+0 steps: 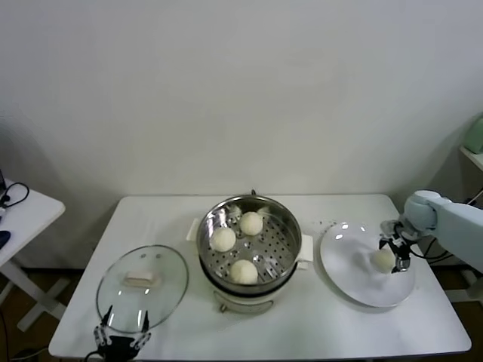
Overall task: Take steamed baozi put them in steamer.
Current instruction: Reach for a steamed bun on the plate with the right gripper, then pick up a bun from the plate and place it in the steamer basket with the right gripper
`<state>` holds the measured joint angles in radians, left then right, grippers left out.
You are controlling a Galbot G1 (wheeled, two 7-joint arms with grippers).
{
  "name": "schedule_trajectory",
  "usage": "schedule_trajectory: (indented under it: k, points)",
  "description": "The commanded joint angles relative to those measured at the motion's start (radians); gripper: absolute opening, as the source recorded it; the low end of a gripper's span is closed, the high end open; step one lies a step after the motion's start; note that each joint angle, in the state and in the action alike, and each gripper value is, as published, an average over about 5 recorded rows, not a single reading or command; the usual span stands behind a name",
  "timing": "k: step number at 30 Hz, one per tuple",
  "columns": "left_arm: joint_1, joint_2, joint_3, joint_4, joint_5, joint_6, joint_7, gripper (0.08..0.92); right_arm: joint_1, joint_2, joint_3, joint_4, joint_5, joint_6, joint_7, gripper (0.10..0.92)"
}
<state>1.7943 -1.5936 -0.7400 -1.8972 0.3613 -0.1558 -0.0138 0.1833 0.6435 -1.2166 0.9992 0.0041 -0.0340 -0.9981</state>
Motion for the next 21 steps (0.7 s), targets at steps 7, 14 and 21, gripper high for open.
schedule_trajectory:
  k: [7,14,21]
  points:
    - [0.001,0.005,0.003,-0.005,-0.001,-0.004,-0.003,0.823,-0.01,-0.028,0.043,0.052,-0.023,-0.039,0.019,0.665]
    - [0.001,0.008,0.003,-0.018,-0.003,0.0,-0.002,0.823,0.419,-0.071,-0.334,0.272,0.222,-0.094,0.004,0.598]
    - [0.005,0.011,0.005,-0.024,-0.004,0.0,-0.002,0.823,1.025,0.014,-0.737,0.524,0.601,-0.151,-0.016,0.594]
